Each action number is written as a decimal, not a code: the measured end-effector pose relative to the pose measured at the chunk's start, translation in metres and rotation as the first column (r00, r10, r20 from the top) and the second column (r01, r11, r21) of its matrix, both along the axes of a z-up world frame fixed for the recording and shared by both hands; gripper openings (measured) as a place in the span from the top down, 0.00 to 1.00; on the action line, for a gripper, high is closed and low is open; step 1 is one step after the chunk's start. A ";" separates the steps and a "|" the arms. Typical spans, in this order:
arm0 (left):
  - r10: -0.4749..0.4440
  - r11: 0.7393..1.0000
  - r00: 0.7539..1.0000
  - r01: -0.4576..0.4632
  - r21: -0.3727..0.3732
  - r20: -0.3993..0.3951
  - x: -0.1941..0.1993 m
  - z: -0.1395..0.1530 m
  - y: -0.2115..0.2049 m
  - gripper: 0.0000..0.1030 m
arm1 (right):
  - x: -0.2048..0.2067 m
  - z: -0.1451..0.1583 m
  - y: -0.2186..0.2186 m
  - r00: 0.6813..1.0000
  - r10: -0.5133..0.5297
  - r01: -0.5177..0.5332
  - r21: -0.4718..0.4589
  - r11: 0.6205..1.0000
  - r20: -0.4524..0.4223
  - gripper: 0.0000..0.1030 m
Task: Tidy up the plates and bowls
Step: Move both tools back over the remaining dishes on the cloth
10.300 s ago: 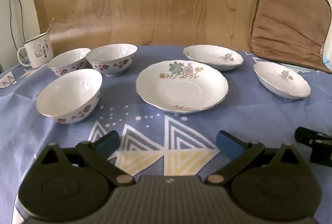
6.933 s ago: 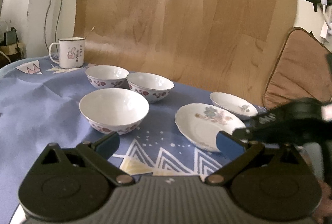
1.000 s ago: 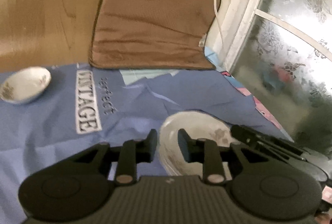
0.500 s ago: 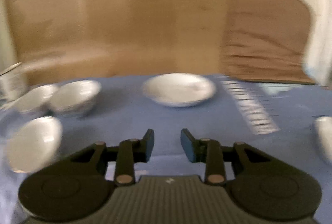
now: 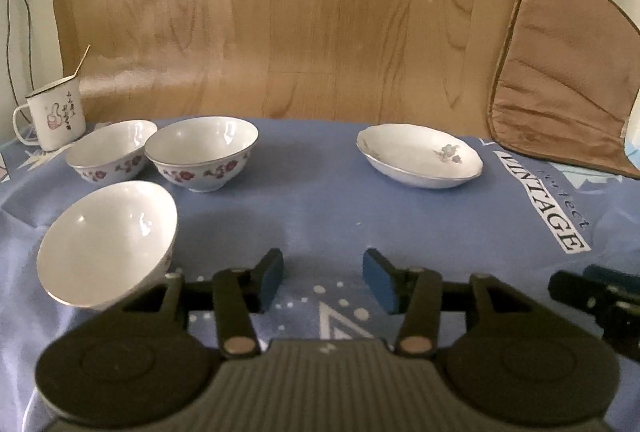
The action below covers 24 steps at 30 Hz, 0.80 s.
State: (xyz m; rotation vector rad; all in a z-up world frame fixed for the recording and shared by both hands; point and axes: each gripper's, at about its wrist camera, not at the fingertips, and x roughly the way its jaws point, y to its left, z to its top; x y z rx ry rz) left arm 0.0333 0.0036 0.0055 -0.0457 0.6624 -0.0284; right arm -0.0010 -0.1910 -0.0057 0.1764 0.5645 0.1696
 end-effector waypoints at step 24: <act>-0.024 0.999 1.000 0.024 -0.048 -0.002 0.000 0.001 0.007 0.42 | 0.007 -0.003 -0.003 0.998 0.061 -0.058 0.110 0.992 -0.021 0.23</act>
